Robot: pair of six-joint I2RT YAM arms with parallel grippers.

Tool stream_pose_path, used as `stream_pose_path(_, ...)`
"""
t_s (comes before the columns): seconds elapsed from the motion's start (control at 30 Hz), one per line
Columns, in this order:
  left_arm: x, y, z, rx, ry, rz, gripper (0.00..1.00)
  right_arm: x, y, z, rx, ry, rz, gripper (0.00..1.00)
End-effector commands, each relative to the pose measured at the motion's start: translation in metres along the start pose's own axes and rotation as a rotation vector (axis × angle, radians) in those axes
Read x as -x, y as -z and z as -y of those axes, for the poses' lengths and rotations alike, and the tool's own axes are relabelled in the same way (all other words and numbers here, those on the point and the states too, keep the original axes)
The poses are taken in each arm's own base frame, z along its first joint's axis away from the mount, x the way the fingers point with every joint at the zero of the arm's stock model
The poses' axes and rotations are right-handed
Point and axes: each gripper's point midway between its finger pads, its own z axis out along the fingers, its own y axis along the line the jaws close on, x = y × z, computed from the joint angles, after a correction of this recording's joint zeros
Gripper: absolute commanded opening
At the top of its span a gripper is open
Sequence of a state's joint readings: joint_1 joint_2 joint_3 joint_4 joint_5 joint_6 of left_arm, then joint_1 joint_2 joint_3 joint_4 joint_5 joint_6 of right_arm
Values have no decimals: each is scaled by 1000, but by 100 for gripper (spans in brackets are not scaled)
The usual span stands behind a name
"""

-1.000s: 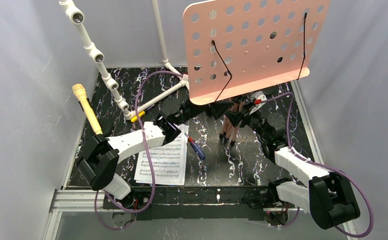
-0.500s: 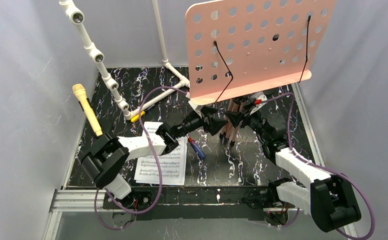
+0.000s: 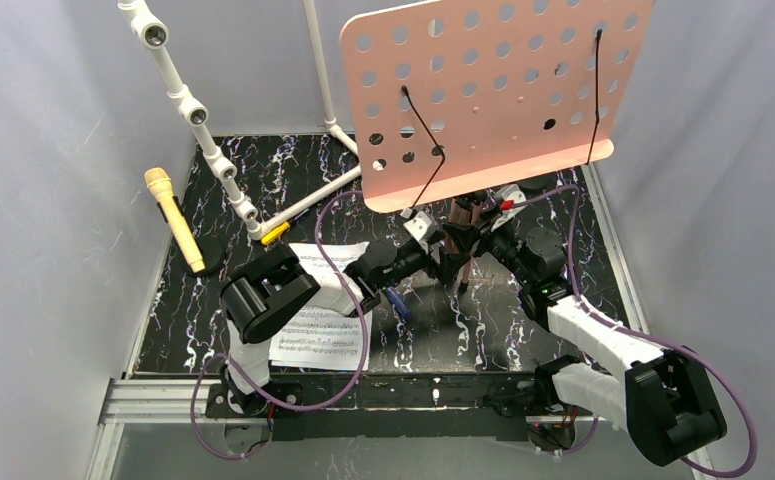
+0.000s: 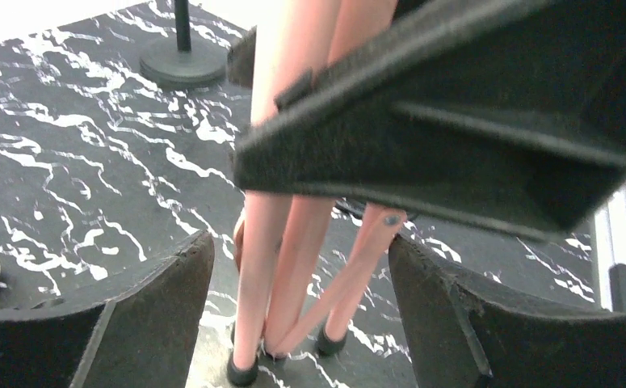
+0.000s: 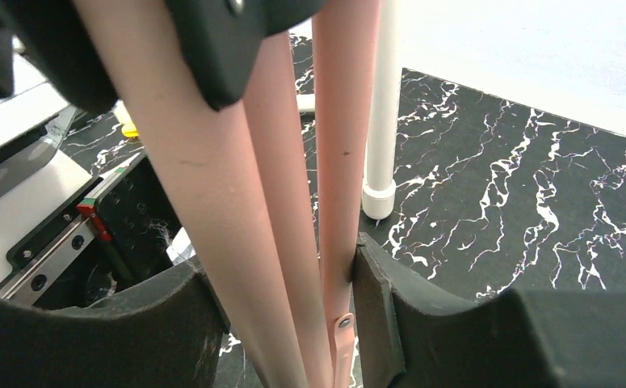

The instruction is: Pack up the instrument practice props

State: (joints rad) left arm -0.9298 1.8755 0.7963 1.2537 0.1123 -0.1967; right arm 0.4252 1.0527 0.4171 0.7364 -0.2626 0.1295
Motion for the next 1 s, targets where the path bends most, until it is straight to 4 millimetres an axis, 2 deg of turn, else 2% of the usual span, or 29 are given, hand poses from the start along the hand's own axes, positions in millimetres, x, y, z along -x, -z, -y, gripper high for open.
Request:
stream_pose_path(0.0,51,-18,4,9,-54,175,77,26,-6,-13,25,-6,58,1)
stream_pose_path(0.27,53,-36,3,0,-54,216,74,26,-4,-14,0,-56,66,1)
stream_pose_path(0.4,51,-39,5,-22,-75,213,67,26,-3,-16,7,-61,48,1)
stream_pose_path(0.5,54,-40,4,-17,-92,220,56,24,-2,-19,21,-71,36,1)
stream_pose_path(0.6,50,-39,6,-30,-102,211,35,21,-1,-23,33,-74,22,1)
stream_pose_path(0.67,47,-37,7,-37,-101,202,25,21,-1,-27,47,-72,16,1)
stream_pose_path(0.73,41,-36,6,-35,-97,190,18,23,-1,-29,56,-70,17,5)
stream_pose_path(0.83,34,-33,6,-38,-104,173,9,32,-1,-29,54,-62,31,17)
stream_pose_path(0.97,29,-30,6,-46,-129,162,0,52,-1,-31,55,-43,68,39)
